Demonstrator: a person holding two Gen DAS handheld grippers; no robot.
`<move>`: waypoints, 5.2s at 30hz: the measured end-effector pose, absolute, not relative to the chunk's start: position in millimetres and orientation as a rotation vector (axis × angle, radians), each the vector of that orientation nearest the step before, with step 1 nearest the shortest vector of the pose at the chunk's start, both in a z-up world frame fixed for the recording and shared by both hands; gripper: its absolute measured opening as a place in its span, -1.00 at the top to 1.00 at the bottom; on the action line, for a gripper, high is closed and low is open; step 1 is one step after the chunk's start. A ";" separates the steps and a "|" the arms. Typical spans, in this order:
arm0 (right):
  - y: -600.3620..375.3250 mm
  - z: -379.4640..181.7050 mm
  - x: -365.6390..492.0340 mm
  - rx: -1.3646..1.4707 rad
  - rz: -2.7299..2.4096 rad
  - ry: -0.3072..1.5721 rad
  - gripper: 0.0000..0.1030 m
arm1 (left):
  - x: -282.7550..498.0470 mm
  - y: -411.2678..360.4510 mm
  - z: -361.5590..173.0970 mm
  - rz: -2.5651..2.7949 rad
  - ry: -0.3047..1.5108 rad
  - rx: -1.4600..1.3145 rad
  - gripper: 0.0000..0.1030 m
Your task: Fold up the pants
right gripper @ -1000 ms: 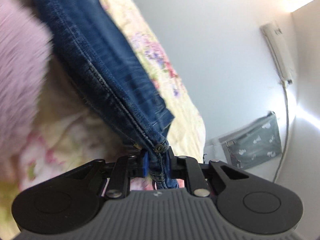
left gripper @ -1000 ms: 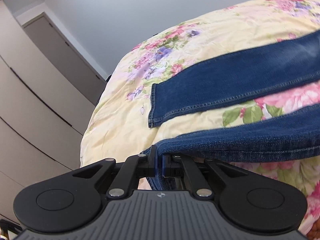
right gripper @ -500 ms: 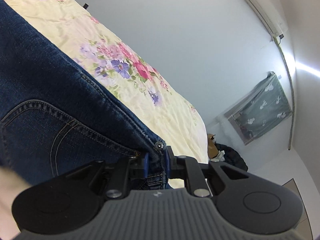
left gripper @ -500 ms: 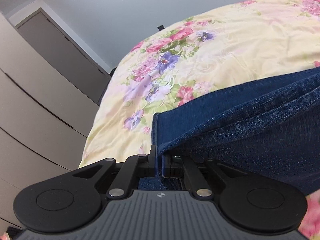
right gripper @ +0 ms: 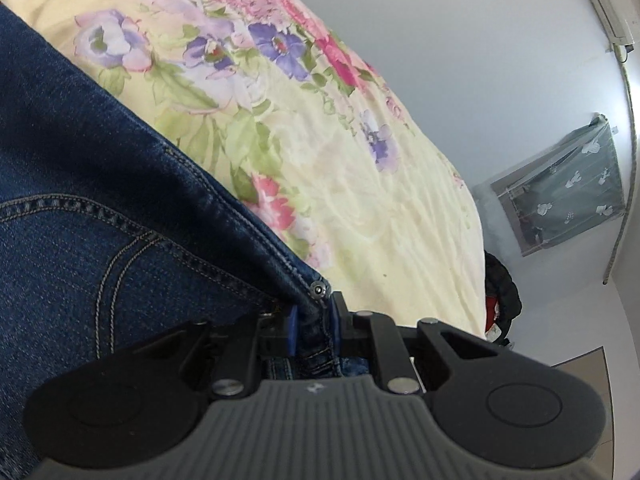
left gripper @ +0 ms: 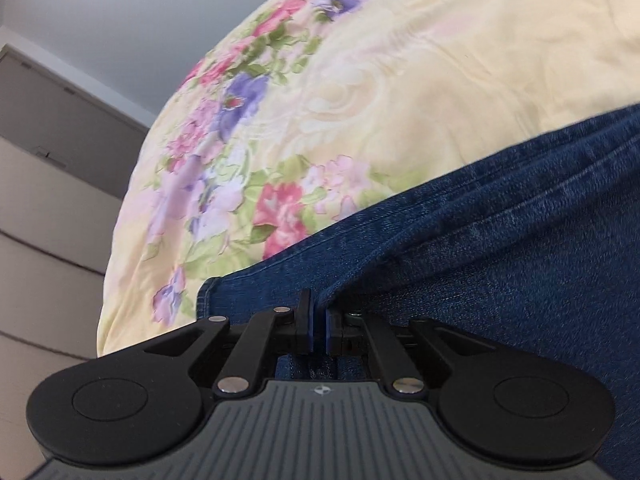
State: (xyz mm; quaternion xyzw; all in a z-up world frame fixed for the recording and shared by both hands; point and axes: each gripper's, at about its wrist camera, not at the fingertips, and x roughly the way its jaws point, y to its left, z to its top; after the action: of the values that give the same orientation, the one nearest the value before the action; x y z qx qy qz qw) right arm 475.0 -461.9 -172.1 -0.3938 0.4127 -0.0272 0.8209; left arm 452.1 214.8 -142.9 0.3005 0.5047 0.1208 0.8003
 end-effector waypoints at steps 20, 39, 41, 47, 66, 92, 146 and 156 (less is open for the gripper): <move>-452.3 -174.8 468.3 -0.879 -0.089 0.879 0.80 | 454.5 294.7 -81.7 0.424 1.039 0.605 -0.09; -452.8 -173.7 489.4 -0.835 -0.180 0.921 0.74 | 400.1 337.9 -107.4 0.395 0.963 0.074 0.00; -462.7 -159.1 489.1 -0.763 -0.208 0.917 0.44 | 393.2 338.5 -105.3 0.410 0.952 0.059 0.00; -516.9 -89.5 466.7 -0.406 -0.307 0.866 0.08 | 360.8 329.4 -90.3 0.404 0.938 -0.001 -0.05; -708.5 -155.2 277.7 1.056 -0.362 0.671 0.01 | 328.6 253.3 -98.9 0.375 0.914 -0.106 0.03; -670.7 -133.1 329.1 0.329 -0.456 0.780 0.33 | 337.9 250.1 -104.2 0.383 0.939 -0.020 -0.04; -341.7 -130.3 224.8 -0.173 -0.056 0.953 0.24 | 274.7 398.1 -115.8 0.475 0.632 -0.735 0.85; -363.0 -120.8 237.8 -0.093 -0.151 0.933 1.00 | 279.6 388.7 -76.1 0.465 0.598 -0.644 0.85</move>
State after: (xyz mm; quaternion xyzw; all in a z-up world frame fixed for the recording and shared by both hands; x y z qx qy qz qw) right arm 237.8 -363.0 -120.8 -0.0446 0.4494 -0.0725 0.8893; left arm 279.6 388.7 -76.1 -0.3087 0.2867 0.2229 0.8791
